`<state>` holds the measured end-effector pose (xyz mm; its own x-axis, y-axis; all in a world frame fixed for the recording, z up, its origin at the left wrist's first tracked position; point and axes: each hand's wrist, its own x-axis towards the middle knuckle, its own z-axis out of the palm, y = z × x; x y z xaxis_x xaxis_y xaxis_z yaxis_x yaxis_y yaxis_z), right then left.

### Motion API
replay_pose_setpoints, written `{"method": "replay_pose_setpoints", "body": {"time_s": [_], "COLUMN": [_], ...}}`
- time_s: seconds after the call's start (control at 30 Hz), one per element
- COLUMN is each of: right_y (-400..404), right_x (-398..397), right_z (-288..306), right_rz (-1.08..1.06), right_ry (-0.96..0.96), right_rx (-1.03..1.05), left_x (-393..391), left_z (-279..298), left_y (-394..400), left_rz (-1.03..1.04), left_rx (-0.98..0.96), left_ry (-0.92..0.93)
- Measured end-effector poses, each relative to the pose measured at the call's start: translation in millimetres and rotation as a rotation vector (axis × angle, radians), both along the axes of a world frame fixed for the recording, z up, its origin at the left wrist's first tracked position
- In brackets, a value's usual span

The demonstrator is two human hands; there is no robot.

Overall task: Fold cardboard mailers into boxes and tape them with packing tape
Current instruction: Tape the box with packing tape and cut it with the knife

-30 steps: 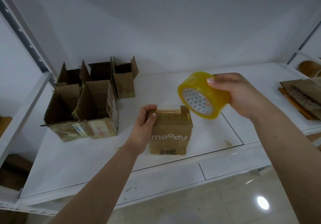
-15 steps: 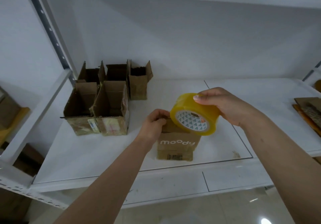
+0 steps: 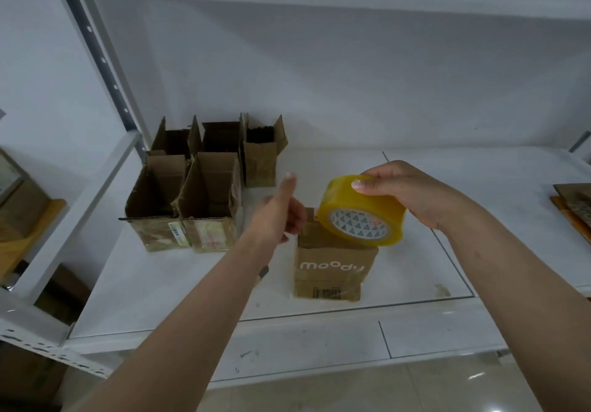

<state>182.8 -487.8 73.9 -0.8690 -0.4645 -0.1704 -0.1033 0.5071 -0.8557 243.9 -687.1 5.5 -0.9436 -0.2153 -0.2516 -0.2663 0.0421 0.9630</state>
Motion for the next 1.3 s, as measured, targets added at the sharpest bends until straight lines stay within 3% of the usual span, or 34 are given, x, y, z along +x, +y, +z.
{"method": "replay_pose_setpoints", "body": {"time_s": [0.1,0.3,0.7,0.93,1.13,1.3], "right_y": [-2.1,-4.7,-4.6,-0.3,9.8,-1.3], "right_x": [1.4,5.3,3.8,-2.4,-4.8,-13.2], "right_z": [4.5,8.6,9.6,10.4,7.9,7.7], "right_rz": [0.048,0.096,0.140,0.237,0.263,0.177], "right_ry": [0.024,0.041,0.006,-0.027,-0.011,0.055], "right_rx": [0.039,0.078,0.054,0.040,-0.019,0.020], "left_x": [0.7,-1.4,2.5,1.5,-0.2,-5.8], "left_z": [15.1,24.8,32.1,36.7,39.1,31.8], "left_y": [9.8,7.8,5.0,7.6,0.8,-9.0], "left_rz": [-0.207,-0.215,-0.280,-0.340,-0.231,-0.119], "left_rx": [-0.108,-0.164,-0.040,-0.001,0.196,0.171], "left_ry": [-0.079,-0.027,0.054,0.195,0.203,0.374]}}
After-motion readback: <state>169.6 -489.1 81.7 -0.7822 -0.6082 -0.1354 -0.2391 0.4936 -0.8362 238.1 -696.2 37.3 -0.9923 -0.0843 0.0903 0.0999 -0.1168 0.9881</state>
